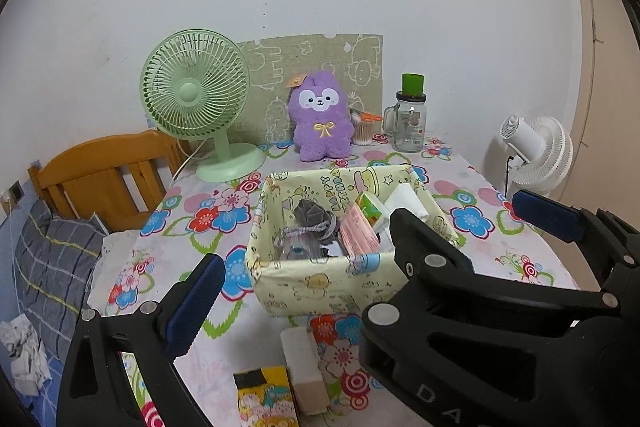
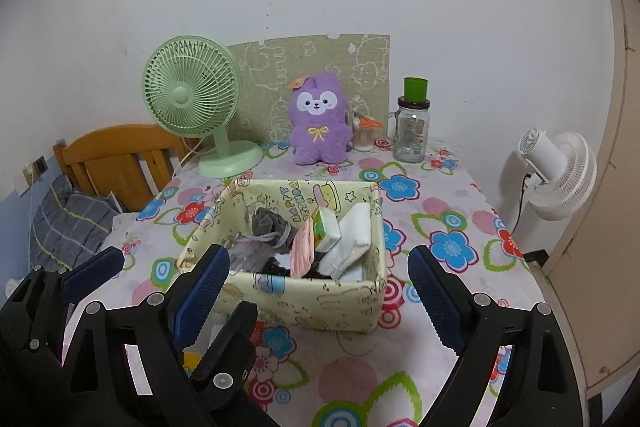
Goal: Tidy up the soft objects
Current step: 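Withdraw both tools from the box toward the remaining two items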
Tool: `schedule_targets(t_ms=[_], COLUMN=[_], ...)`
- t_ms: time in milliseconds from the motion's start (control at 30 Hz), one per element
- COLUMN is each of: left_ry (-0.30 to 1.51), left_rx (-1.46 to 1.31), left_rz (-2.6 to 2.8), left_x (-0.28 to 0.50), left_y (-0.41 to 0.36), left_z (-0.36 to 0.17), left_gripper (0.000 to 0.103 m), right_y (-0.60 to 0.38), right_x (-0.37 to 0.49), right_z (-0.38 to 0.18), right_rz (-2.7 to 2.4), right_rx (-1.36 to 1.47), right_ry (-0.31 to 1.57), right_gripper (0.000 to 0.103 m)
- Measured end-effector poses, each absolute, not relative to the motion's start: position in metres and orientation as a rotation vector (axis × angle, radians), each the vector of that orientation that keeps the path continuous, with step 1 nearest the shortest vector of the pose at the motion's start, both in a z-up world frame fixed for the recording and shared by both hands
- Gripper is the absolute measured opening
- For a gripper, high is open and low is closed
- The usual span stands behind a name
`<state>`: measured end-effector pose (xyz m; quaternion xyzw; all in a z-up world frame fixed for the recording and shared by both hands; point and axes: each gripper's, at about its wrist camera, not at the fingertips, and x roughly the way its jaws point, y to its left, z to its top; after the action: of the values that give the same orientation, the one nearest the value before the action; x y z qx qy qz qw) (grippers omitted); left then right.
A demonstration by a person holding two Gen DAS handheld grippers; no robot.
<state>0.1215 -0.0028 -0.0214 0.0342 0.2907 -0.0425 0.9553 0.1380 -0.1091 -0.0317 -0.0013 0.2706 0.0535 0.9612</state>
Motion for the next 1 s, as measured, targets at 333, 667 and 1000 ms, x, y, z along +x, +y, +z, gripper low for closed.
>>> schedule_targets(t_ms=[333,667,1000], left_ry=[0.595,0.604,0.644], left_rx=[0.058,0.046,0.055], left_rz=[-0.082,-0.068,-0.051], left_x=[0.097,0.079,0.075], left_y=[0.0,0.007,0.013], left_z=[-0.03,-0.046,-0.072], left_gripper=[0.1,0.1,0.1], right_y=[-0.107,-0.103,-0.098], right_x=[0.113,0.099,0.097], right_z=[-0.041,-0.061,-0.091], right_rz=[0.109,0.101,0.119], right_rx=[-0.012,0.011,0.024], right_ry=[0.558,0.593,0.645], right_gripper=[0.093,0.093,0.093])
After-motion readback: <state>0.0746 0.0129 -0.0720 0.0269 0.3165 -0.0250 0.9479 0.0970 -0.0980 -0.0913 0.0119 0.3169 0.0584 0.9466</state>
